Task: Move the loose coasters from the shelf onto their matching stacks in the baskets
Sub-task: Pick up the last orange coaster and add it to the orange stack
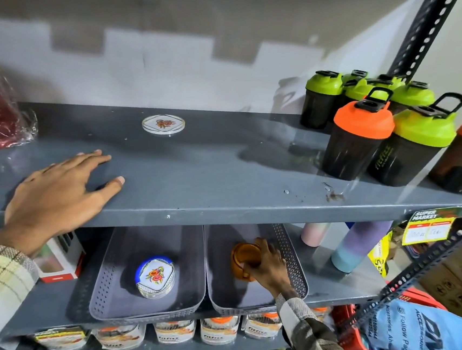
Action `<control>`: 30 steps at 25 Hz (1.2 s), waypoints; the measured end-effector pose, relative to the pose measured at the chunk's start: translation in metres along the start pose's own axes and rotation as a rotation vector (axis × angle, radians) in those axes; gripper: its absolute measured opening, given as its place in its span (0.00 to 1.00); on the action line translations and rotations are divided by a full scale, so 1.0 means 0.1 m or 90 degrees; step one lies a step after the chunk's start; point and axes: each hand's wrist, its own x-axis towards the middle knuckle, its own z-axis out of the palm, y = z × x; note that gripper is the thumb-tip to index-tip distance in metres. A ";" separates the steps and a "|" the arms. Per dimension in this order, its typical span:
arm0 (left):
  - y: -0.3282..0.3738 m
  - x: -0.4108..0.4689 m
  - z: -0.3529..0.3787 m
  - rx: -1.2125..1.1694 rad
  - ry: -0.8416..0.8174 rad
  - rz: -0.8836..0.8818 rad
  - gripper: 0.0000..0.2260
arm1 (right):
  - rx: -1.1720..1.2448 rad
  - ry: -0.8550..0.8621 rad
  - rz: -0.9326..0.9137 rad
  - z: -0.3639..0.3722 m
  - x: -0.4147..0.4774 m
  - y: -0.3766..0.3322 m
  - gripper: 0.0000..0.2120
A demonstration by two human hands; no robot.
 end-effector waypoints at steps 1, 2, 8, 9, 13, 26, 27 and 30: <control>0.00 -0.01 -0.01 0.002 0.000 0.001 0.31 | -0.006 0.008 -0.011 -0.03 -0.02 -0.01 0.37; 0.00 -0.01 -0.01 0.005 -0.002 0.006 0.31 | -0.011 0.018 -0.026 -0.07 -0.06 -0.04 0.36; -0.05 0.02 0.04 0.035 -0.003 0.033 0.35 | -0.036 0.088 -0.136 -0.67 -0.50 -0.36 0.28; -0.05 0.02 0.04 0.034 -0.003 0.040 0.36 | -0.042 0.106 -0.158 -0.81 -0.65 -0.42 0.27; -0.12 0.08 0.13 0.031 -0.022 0.048 0.40 | -0.046 0.198 -0.253 -1.32 -1.35 -0.70 0.23; -0.11 0.07 0.14 0.014 -0.007 0.053 0.34 | 0.004 0.562 -0.418 -2.38 -1.61 -1.69 0.21; -0.10 0.06 0.13 0.012 -0.004 0.054 0.34 | 0.008 0.587 -0.431 -2.41 -1.57 -1.77 0.22; -0.08 0.03 0.11 -0.038 0.023 0.042 0.40 | -0.002 0.634 -0.478 -2.47 -1.48 -2.02 0.31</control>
